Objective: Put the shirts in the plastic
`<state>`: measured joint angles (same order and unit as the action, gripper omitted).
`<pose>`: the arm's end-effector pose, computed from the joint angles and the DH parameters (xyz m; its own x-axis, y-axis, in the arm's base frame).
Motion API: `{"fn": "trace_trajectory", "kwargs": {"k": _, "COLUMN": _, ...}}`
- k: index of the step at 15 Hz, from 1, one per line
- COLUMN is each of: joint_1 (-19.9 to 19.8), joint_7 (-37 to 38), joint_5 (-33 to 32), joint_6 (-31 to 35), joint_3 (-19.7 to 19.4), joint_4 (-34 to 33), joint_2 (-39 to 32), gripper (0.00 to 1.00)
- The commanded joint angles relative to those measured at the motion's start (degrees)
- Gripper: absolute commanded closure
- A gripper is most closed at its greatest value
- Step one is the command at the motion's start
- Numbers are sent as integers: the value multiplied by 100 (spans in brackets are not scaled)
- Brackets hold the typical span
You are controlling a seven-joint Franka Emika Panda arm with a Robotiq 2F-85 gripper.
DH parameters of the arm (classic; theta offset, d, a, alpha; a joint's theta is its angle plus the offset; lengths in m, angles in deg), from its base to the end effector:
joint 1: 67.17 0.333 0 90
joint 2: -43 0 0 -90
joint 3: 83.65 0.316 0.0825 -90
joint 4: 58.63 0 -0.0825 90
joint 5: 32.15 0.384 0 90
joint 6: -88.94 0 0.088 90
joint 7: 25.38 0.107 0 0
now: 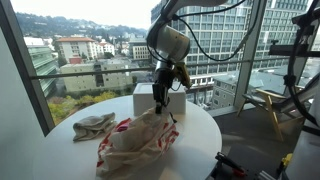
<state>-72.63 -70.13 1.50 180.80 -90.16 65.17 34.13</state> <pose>0.4786 -0.0423 0.3067 0.8998 0.3931 -0.1894 0.1315 -0.6581 -0.7413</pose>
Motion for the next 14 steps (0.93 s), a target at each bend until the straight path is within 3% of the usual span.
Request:
{"fn": "trace_trajectory", "kwargs": {"k": 1, "joint_1": -50, "joint_7": 55, "joint_5": -47, "joint_6": 118, "joint_3": 88, "joint_4": 218, "joint_2": 744, "gripper": 92}}
{"fn": "trace_trajectory", "kwargs": {"k": 4, "joint_1": 39, "joint_7": -32, "joint_5": -299, "joint_6": 416, "joint_3": 124, "joint_4": 422, "joint_2": 1303, "gripper": 91}}
{"fn": "trace_trajectory", "kwargs": {"k": 7, "joint_1": 96, "joint_7": 149, "joint_5": -913, "joint_6": 620, "joint_3": 152, "joint_4": 540, "joint_2": 1340, "gripper": 92}}
{"fn": "trace_trajectory", "kwargs": {"k": 14, "joint_1": 66, "joint_7": 411, "joint_5": -2259, "joint_6": 781, "joint_3": 143, "joint_4": 1021, "joint_2": 432, "gripper": 90}}
